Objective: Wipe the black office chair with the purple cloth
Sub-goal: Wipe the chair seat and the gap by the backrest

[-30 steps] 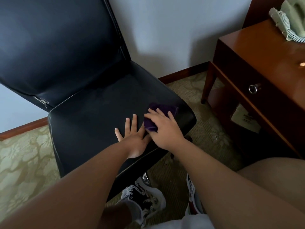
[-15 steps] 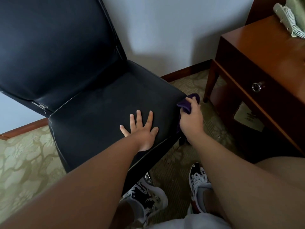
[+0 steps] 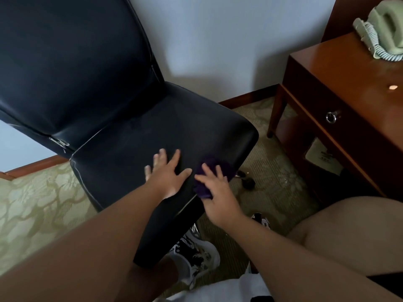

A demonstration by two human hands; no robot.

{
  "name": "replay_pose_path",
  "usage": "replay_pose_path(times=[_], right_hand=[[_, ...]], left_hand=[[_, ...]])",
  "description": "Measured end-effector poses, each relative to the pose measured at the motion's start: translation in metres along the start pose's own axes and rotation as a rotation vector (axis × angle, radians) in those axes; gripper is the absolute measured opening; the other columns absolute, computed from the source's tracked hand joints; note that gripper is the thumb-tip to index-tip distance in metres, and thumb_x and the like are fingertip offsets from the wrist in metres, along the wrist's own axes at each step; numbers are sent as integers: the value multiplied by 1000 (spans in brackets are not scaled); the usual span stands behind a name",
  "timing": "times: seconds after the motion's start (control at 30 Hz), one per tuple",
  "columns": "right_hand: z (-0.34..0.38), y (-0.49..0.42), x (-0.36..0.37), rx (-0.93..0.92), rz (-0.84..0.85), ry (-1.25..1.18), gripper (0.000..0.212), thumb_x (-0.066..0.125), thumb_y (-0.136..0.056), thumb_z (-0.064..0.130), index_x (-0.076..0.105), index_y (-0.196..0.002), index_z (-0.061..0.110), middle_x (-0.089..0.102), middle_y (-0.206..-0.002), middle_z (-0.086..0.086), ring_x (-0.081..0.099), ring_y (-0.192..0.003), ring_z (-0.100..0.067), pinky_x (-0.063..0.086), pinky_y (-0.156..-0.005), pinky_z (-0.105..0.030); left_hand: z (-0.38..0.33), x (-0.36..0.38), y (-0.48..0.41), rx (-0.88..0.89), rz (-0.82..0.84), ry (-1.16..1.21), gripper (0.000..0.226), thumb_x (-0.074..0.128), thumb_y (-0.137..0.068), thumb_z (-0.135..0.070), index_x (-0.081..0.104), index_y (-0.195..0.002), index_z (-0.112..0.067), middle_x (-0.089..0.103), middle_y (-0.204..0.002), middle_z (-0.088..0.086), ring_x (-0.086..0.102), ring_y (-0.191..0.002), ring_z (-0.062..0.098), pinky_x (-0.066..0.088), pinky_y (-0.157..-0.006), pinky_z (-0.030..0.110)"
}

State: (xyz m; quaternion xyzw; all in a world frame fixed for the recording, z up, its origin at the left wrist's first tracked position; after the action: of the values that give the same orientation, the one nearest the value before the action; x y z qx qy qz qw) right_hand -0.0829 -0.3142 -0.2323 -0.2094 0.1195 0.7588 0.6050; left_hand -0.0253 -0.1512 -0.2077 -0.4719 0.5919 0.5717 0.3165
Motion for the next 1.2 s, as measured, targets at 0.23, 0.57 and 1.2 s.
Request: replay_pose_path(times=[0.23, 0.57, 1.2], right_hand=[[22, 25, 36, -208, 205, 270, 62, 47, -92, 23, 36, -152, 30, 9, -168, 9, -7, -154, -14, -9, -123, -39], [-23, -63, -62, 136, -184, 140, 53, 59, -94, 11, 49, -144, 29, 27, -164, 7, 10, -154, -19, -2, -123, -42], [41, 2, 41, -221, 117, 308, 62, 60, -85, 11, 49, -145, 24, 32, -162, 4, 13, -154, -23, 1, -125, -43]], left_hand=[[40, 25, 18, -191, 38, 18, 83, 16, -82, -82, -22, -147, -46, -33, -157, -3, -30, -144, 21, -15, -113, 56], [53, 29, 18, -136, 133, 41, 81, 17, -84, -81, -28, -143, -48, -44, -150, -8, -39, -138, 18, -20, -111, 55], [50, 36, 13, -164, 144, 16, 75, 12, -88, -75, -34, -140, -47, -46, -148, -5, -40, -138, 22, -21, -109, 58]])
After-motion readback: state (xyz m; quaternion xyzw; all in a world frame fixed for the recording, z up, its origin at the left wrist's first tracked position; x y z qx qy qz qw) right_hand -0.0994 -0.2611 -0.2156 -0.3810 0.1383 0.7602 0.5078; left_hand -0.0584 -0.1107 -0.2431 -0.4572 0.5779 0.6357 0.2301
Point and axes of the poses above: each hand's wrist, its own y-axis away from the middle knuckle, its own x-axis out of the palm, z = x × y, the point moved 8 cm from there along -y, towards the middle knuckle
